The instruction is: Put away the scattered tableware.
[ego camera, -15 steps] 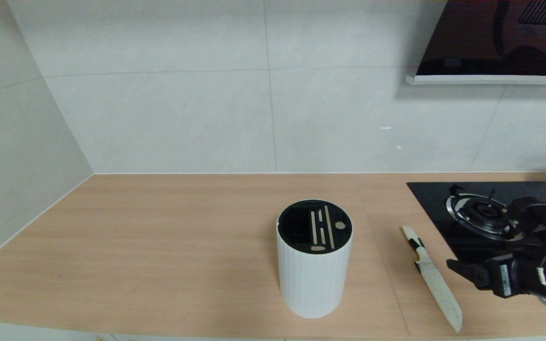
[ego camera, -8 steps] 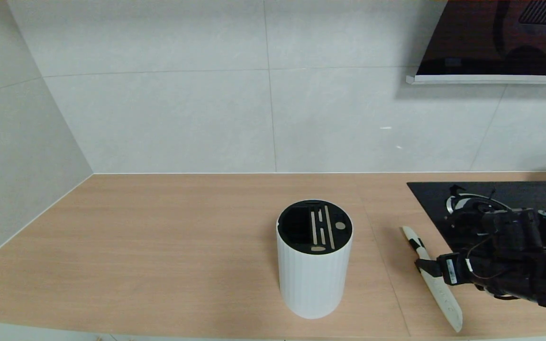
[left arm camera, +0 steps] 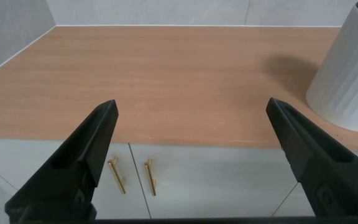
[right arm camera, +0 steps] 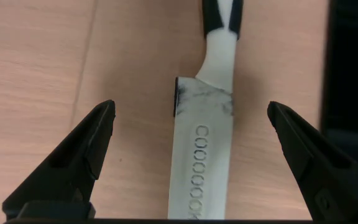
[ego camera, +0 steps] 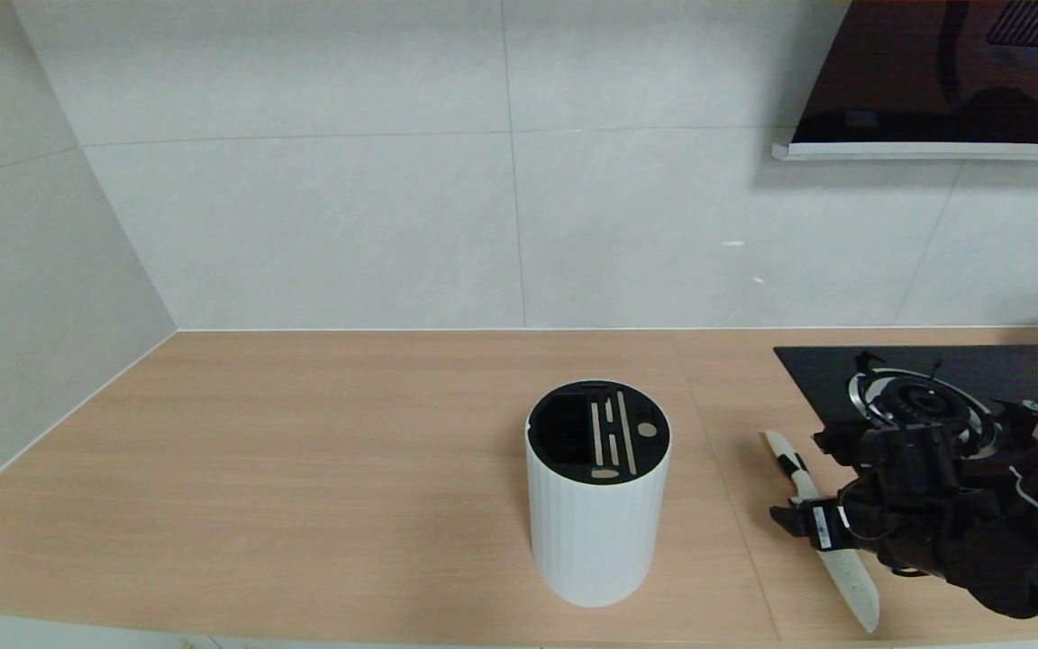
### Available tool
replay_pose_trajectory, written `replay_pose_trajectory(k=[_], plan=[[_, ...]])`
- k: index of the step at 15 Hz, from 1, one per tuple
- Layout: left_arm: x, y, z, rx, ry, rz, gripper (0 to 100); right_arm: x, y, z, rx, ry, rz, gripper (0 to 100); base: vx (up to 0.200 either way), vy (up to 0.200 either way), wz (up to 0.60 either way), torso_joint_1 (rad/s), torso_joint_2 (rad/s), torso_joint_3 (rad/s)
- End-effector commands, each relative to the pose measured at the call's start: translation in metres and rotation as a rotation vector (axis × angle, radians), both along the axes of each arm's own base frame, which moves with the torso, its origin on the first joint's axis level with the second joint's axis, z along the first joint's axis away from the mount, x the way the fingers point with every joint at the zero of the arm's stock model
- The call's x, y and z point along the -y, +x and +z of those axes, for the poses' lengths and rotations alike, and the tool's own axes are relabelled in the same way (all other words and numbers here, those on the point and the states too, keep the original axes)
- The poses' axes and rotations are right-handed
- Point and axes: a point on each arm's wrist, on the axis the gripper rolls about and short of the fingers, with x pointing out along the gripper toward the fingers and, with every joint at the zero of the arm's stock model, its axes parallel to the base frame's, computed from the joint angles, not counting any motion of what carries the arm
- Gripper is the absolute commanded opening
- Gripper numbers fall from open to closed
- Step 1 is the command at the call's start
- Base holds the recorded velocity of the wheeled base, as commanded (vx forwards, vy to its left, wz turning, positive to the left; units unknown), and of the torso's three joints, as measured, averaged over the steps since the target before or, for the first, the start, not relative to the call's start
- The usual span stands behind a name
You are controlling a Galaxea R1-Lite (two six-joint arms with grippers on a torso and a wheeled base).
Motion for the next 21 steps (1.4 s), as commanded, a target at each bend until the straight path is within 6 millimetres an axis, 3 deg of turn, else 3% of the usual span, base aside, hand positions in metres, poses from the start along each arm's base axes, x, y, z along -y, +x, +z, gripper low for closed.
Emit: replay_pose_trajectory(k=[1, 11, 12, 21], plan=[[0.000, 0.000, 0.000, -0.001, 0.000, 0.001, 100, 0.000, 0.003, -0.010, -0.026, 0.000, -0.005, 100, 0.000, 0.000, 0.00, 0.000, 0.00, 0.000], [0.000, 0.000, 0.000, 0.001, -0.002, 0.001, 100, 0.002, 0.007, -0.017, -0.022, -0.013, -0.031, 100, 0.000, 0.000, 0.00, 0.000, 0.00, 0.000], [0.000, 0.000, 0.000, 0.001, -0.002, 0.001, 100, 0.002, 0.007, -0.017, -0.022, -0.013, -0.031, 0, 0.000, 0.000, 0.00, 0.000, 0.00, 0.000], [0.000, 0.000, 0.000, -0.001, -0.002, 0.001, 100, 0.003, 0.006, -0.007, 0.009, -0.012, -0.036, 0, 0.000, 0.000, 0.00, 0.000, 0.00, 0.000]])
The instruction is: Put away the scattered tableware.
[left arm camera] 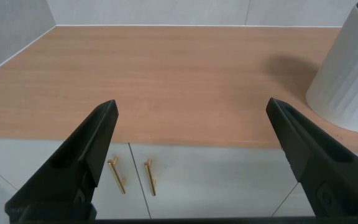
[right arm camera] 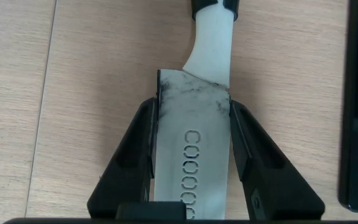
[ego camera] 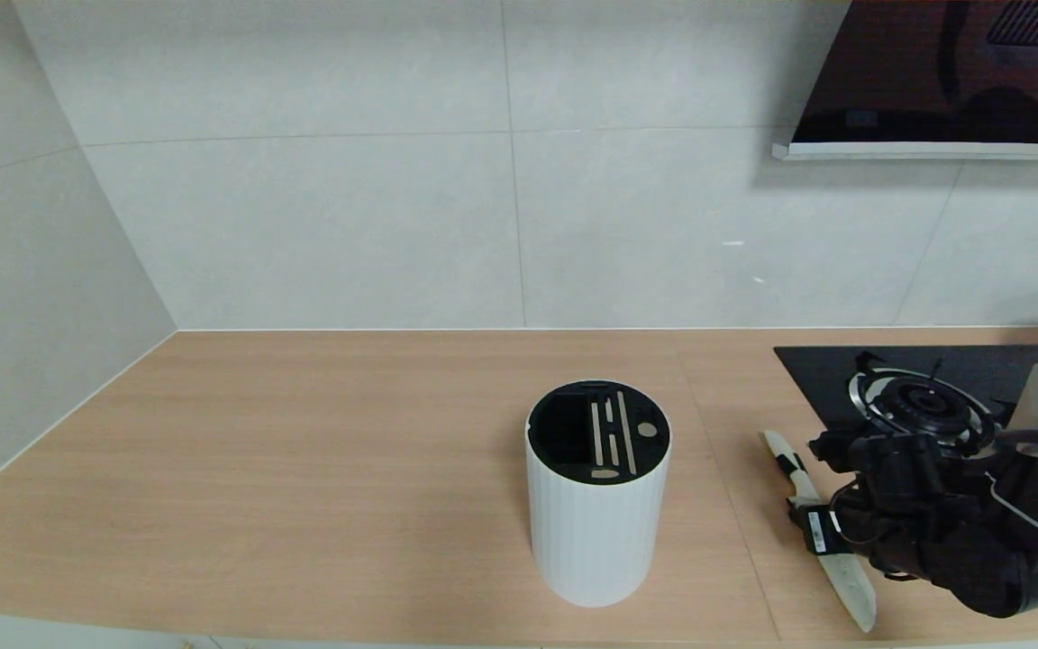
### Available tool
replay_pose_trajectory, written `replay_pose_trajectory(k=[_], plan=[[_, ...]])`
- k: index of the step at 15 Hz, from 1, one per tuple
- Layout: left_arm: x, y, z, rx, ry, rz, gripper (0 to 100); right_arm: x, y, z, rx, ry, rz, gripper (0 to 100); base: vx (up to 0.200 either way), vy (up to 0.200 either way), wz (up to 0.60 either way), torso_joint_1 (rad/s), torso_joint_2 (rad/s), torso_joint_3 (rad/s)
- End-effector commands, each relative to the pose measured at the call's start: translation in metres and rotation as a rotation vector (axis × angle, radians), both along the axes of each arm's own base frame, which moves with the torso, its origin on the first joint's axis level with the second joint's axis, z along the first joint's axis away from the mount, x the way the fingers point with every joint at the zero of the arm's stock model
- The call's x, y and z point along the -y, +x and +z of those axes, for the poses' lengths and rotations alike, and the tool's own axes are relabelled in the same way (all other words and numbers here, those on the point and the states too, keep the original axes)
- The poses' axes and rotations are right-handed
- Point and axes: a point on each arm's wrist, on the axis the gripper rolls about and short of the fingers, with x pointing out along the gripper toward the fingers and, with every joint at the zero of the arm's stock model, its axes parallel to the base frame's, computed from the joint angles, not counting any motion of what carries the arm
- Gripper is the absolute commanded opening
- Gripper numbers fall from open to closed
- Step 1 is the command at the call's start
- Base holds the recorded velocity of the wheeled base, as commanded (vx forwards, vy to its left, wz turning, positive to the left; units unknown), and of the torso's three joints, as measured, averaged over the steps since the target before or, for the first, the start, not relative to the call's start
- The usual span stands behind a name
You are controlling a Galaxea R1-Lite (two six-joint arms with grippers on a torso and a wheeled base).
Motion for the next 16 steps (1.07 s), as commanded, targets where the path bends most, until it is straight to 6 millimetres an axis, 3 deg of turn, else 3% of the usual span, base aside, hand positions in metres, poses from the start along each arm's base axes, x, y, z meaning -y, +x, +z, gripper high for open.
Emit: replay_pose_trajectory(k=[1, 10, 12, 14, 16], plan=[[0.000, 0.000, 0.000, 0.000, 0.000, 0.000, 100, 0.000, -0.001, 0.011, 0.035, 0.002, -0.006, 0, 0.000, 0.000, 0.00, 0.000, 0.00, 0.000], [0.000, 0.000, 0.001, 0.006, 0.004, -0.001, 100, -0.011, -0.040, 0.104, 0.313, 0.074, 0.040, 0, 0.000, 0.000, 0.00, 0.000, 0.00, 0.000], [0.000, -0.004, 0.017, 0.095, 0.007, -0.016, 100, -0.017, -0.052, 0.129, 0.398, 0.089, 0.057, 0, 0.000, 0.000, 0.00, 0.000, 0.00, 0.000], [0.004, -0.010, 0.039, 0.089, 0.014, -0.177, 100, -0.024, -0.062, 0.150, 0.460, 0.106, 0.085, 0, 0.000, 0.000, 0.00, 0.000, 0.00, 0.000], [0.008, -0.007, 0.074, 0.025, 0.011, -0.356, 100, -0.031, -0.063, 0.169, 0.519, 0.128, 0.115, 0, 0.000, 0.000, 0.00, 0.000, 0.00, 0.000]])
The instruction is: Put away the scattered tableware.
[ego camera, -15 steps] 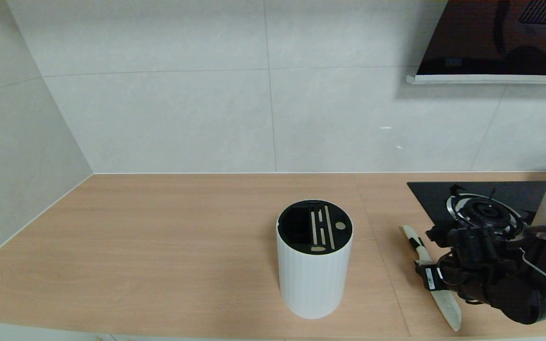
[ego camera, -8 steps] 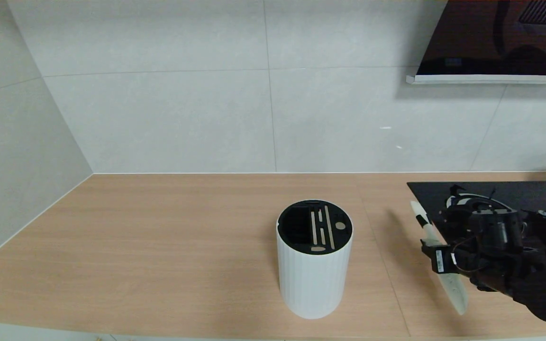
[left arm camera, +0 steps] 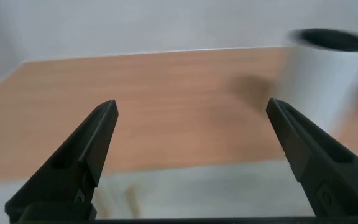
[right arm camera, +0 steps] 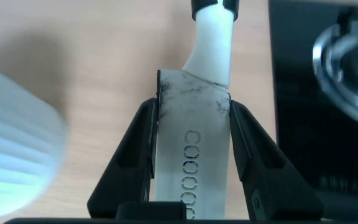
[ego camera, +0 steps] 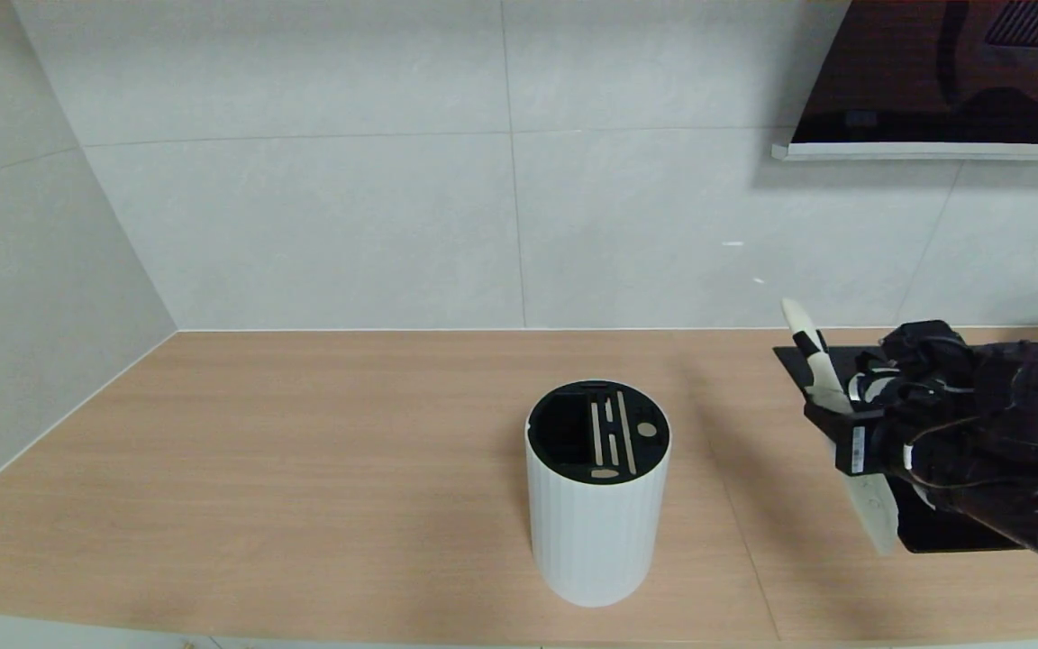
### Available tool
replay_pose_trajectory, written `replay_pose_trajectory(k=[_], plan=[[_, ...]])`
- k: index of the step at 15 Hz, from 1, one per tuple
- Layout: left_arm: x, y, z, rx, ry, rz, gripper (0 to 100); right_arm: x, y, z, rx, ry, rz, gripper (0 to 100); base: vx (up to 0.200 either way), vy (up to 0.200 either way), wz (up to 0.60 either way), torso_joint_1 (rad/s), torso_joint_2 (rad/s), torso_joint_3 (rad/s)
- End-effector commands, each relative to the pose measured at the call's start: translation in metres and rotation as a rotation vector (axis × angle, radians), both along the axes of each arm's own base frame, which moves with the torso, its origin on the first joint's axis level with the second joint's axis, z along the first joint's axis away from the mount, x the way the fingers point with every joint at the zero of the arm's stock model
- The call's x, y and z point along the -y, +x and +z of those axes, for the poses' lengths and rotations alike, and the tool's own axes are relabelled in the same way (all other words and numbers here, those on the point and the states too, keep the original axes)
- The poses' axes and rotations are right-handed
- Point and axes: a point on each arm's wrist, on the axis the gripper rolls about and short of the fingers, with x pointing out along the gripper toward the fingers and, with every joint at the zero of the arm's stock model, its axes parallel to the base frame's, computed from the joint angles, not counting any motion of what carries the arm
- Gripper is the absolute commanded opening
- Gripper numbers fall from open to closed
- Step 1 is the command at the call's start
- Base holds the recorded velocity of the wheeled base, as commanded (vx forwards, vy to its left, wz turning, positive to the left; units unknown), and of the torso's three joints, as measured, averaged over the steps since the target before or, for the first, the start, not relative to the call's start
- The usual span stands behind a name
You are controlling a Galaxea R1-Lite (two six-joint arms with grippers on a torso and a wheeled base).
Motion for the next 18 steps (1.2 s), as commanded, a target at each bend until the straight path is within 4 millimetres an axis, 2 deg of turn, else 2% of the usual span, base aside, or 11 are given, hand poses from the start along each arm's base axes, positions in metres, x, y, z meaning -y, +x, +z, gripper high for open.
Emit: replay_pose_trajectory(k=[1, 4, 5, 7, 8, 9, 10, 11, 13, 18], plan=[[0.003, 0.012, 0.051, -0.073, 0.006, -0.161, 100, -0.011, -0.005, 0.038, 0.137, 0.044, 0.046, 0, 0.000, 0.000, 0.00, 0.000, 0.00, 0.000], [0.006, 0.041, 0.099, -0.128, 0.004, -0.300, 100, -0.030, 0.000, 0.061, 0.170, 0.061, 0.105, 0, 0.000, 0.000, 0.00, 0.000, 0.00, 0.000], [0.008, 0.057, 0.115, -0.158, -0.001, -0.355, 100, -0.039, 0.002, 0.072, 0.190, 0.071, 0.130, 0, 0.000, 0.000, 0.00, 0.000, 0.00, 0.000], [0.011, 0.089, 0.132, -0.216, -0.013, -0.482, 100, -0.056, 0.002, 0.085, 0.212, 0.086, 0.182, 0, 0.000, 0.000, 0.00, 0.000, 0.00, 0.000], [0.011, 0.089, 0.132, -0.216, -0.013, -0.482, 100, -0.056, 0.002, 0.085, 0.212, 0.086, 0.182, 0, 0.000, 0.000, 0.00, 0.000, 0.00, 0.000], [0.021, 0.127, 0.140, -0.221, -0.016, -0.569, 100, -0.071, 0.001, 0.092, 0.227, 0.099, 0.232, 0, 0.000, 0.000, 0.00, 0.000, 0.00, 0.000], [0.026, 0.140, 0.143, -0.202, -0.022, -0.595, 100, -0.077, 0.000, 0.097, 0.240, 0.107, 0.251, 0, 0.000, 0.000, 0.00, 0.000, 0.00, 0.000], [0.035, 0.164, 0.144, -0.180, -0.040, -0.637, 100, -0.087, -0.002, 0.100, 0.251, 0.117, 0.281, 0, 0.000, 0.000, 0.00, 0.000, 0.00, 0.000], [0.050, 0.191, 0.138, -0.195, -0.085, -0.692, 100, -0.099, -0.011, 0.100, 0.248, 0.123, 0.331, 0, 0.000, 0.000, 0.00, 0.000, 0.00, 0.000], [0.097, 0.226, 0.119, -0.315, -0.266, -0.782, 100, -0.130, -0.039, 0.093, 0.220, 0.126, 0.440, 0, 0.000, 0.000, 0.00, 0.000, 0.00, 0.000]])
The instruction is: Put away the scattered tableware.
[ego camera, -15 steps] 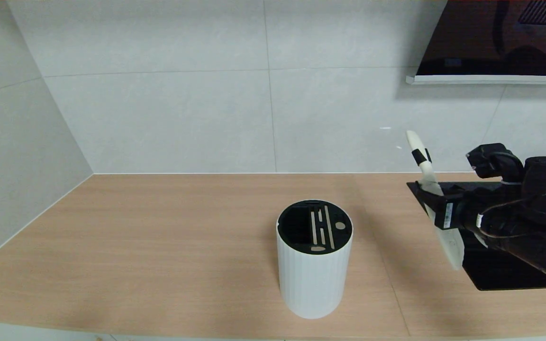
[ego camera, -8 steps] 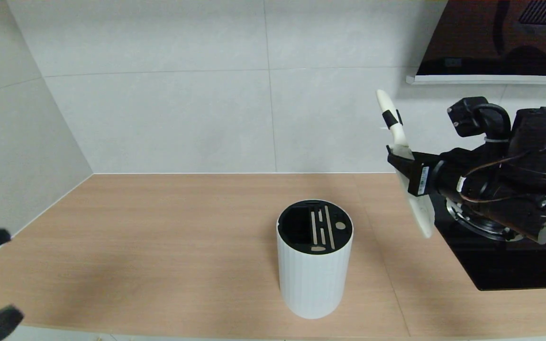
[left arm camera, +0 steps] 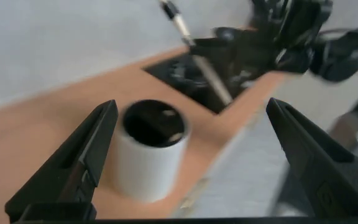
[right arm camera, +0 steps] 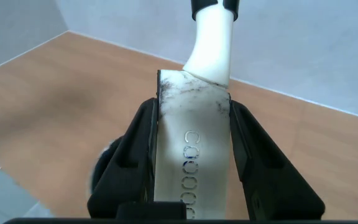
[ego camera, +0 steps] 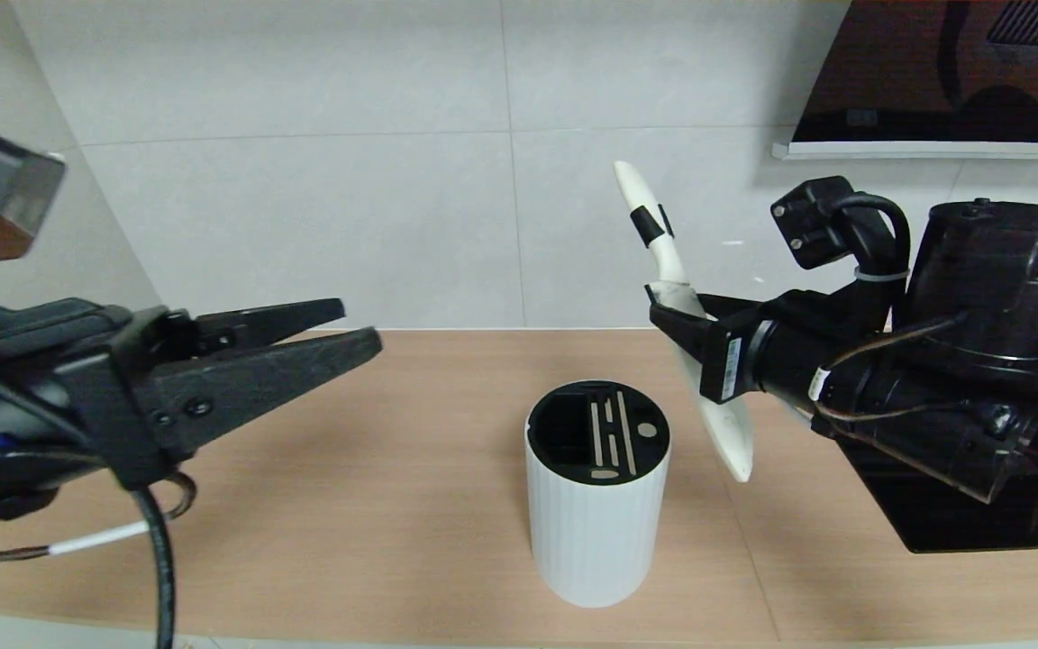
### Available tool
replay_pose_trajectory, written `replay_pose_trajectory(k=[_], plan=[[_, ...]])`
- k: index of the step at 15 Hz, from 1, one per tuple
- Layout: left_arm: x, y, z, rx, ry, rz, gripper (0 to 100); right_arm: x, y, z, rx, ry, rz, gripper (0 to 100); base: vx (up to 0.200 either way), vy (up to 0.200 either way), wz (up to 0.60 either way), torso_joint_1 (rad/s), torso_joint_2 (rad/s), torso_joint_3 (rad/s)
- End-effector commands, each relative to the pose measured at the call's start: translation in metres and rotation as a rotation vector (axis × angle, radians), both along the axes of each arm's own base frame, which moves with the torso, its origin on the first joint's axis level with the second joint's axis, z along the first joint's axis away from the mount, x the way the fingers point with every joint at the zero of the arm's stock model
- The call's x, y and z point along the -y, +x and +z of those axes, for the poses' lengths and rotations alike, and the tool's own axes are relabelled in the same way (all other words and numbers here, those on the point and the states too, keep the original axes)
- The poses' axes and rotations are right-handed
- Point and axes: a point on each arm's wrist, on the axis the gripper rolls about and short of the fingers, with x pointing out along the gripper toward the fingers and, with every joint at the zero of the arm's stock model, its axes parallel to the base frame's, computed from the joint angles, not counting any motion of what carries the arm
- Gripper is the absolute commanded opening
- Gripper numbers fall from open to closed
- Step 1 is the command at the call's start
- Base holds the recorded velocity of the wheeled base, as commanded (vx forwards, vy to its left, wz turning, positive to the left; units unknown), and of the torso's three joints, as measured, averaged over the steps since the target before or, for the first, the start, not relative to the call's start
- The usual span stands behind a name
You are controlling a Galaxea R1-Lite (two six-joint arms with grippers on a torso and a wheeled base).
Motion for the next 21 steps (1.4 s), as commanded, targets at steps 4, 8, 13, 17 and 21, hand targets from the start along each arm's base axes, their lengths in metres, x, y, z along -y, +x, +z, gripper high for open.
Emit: replay_pose_trajectory(k=[4, 8, 13, 17, 21], plan=[[0.055, 0.034, -0.022, -0.257, -0.224, -0.106, 100, -0.024, -0.024, -0.007, -0.025, -0.004, 0.089, 0, 0.000, 0.000, 0.00, 0.000, 0.00, 0.000], [0.067, 0.047, -0.034, -0.326, -0.251, -0.104, 100, -0.038, -0.038, -0.011, -0.044, 0.000, 0.135, 0, 0.000, 0.000, 0.00, 0.000, 0.00, 0.000], [0.097, 0.062, -0.049, -0.296, -0.293, -0.014, 100, -0.053, -0.051, -0.018, -0.064, -0.010, 0.188, 0, 0.000, 0.000, 0.00, 0.000, 0.00, 0.000], [0.101, 0.063, -0.050, -0.286, -0.304, -0.005, 100, -0.060, -0.052, -0.026, -0.082, -0.023, 0.204, 0, 0.000, 0.000, 0.00, 0.000, 0.00, 0.000], [0.101, 0.063, -0.048, -0.275, -0.312, -0.007, 100, -0.061, -0.056, -0.026, -0.082, -0.021, 0.216, 0, 0.000, 0.000, 0.00, 0.000, 0.00, 0.000]])
